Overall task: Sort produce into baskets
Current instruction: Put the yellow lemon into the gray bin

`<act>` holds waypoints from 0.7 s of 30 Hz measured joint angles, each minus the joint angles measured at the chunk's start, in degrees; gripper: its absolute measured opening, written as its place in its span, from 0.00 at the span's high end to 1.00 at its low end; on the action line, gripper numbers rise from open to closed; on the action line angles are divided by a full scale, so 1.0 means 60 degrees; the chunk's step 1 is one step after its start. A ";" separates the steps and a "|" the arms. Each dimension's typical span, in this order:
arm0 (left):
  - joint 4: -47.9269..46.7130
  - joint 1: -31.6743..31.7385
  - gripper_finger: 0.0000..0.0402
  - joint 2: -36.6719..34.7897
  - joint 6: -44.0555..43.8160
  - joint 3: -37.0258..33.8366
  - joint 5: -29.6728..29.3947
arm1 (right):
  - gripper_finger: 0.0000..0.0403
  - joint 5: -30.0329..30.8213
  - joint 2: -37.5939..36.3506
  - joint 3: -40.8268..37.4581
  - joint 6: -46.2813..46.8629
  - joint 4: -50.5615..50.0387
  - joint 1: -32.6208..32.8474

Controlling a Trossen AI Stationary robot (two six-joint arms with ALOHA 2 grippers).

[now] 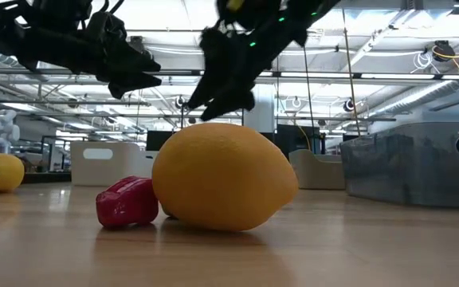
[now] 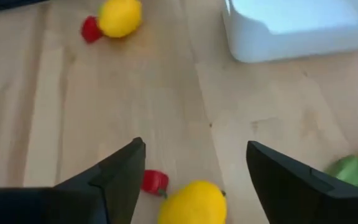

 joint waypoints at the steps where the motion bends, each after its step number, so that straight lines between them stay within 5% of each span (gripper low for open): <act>1: 0.0000 0.0000 0.41 0.0000 0.0000 0.0000 0.0000 | 0.33 0.0127 0.0190 0.0176 0.0302 -0.0124 0.0000; 8: -0.0029 0.0003 0.41 0.0000 0.0168 0.0000 0.0000 | 0.35 0.1283 0.0977 0.0417 0.1979 -0.0717 0.0000; 21: -0.0015 0.0018 0.41 0.0000 0.0251 0.0000 -0.0040 | 0.40 0.1343 0.1349 0.0413 0.3761 -0.1559 0.0059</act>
